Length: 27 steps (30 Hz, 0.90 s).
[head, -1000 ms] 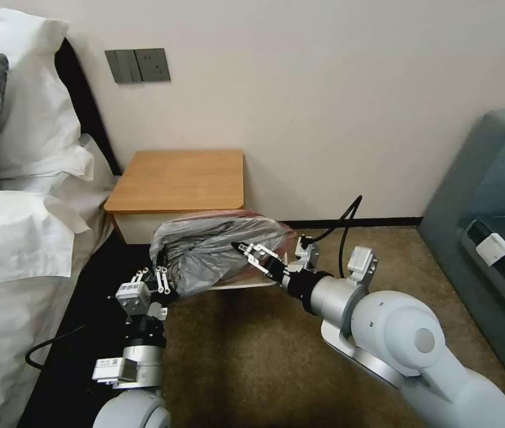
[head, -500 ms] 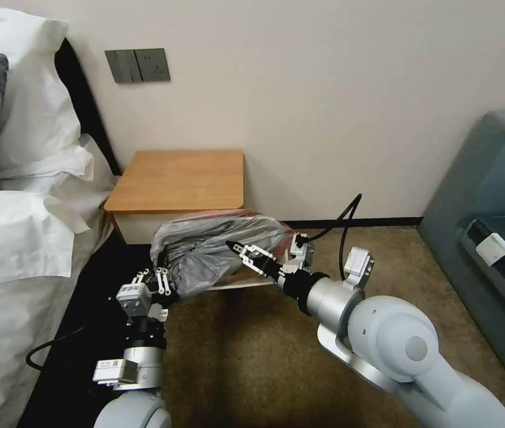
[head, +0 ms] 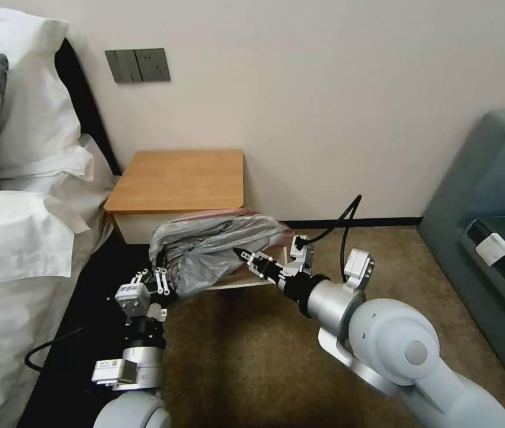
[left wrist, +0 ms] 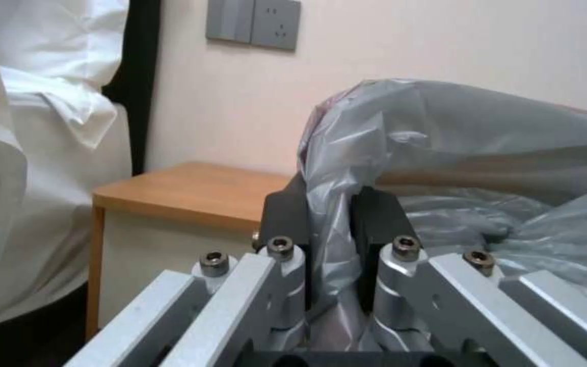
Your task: Pick up the garbage bag from the table and place it over the trash can.
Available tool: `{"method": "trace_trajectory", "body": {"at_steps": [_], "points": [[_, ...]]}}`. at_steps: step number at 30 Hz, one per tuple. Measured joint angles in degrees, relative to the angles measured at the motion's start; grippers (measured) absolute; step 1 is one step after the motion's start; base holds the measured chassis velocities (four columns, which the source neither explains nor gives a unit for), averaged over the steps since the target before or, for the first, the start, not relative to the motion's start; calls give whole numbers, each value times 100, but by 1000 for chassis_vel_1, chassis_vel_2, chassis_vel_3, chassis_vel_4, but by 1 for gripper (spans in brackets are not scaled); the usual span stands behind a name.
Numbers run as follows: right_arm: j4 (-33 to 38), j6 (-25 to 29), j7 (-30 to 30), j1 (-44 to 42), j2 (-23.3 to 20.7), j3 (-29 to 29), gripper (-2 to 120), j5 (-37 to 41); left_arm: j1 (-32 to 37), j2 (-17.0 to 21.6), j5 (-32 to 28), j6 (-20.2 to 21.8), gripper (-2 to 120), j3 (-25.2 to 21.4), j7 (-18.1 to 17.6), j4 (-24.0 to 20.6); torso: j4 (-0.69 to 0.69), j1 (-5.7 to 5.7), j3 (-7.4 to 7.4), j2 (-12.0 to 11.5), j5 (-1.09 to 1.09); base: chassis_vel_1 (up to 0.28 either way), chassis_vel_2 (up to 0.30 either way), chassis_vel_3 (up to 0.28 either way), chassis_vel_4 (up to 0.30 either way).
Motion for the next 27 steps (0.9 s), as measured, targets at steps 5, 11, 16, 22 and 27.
{"method": "trace_trajectory", "body": {"at_steps": [5, 11, 16, 22, 27], "points": [[229, -36, 121, -171, -115, 6, 0, 8, -8, 7, -67, 13, 9, -9, -16, 0, 0, 0, 0, 0, 0, 0, 0, 0, 0], [450, -104, 203, -375, -275, 87, 0, 31, -16, 8, -134, 37, 9, -7, -29, 0, 0, 0, 0, 0, 0, 0, 0, 0, 0], [636, -166, 239, -580, -407, 138, 0, 59, -12, 11, -260, 93, 9, -11, -48, -12, 0, 0, 0, 0, 0, 0, 0, 0, 0], [684, -248, 282, -701, -439, 133, 0, 104, -17, 11, -329, 110, 9, -16, -53, -14, 0, 0, 0, 0, 0, 0, 0, 0, 0], [569, -321, 438, -786, -361, 123, 0, 106, -22, 15, -430, 146, 9, -22, -61, -49, 0, 0, 0, 0, 0, 0, 0, 0, 0]]}}
